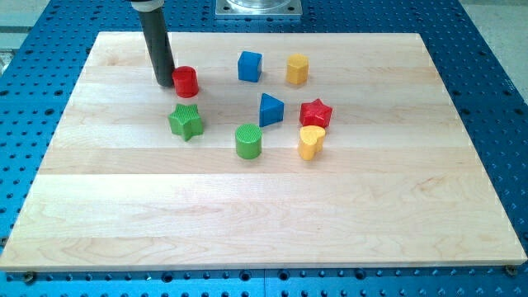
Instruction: Move the red circle and green star slightly to the right
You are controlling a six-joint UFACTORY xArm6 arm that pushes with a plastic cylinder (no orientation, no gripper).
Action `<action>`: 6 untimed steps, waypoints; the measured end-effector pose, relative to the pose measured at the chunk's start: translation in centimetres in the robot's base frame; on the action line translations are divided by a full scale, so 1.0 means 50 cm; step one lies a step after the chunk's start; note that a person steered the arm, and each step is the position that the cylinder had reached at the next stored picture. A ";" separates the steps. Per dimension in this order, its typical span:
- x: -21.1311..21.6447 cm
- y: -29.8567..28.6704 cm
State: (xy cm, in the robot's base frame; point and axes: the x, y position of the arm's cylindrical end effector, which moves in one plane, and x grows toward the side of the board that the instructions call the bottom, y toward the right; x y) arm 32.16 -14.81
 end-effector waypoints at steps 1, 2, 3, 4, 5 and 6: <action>0.000 0.041; -0.004 0.055; 0.006 0.018; 0.075 -0.030; 0.142 -0.064; 0.221 -0.068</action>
State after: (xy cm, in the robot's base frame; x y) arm 43.22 -18.24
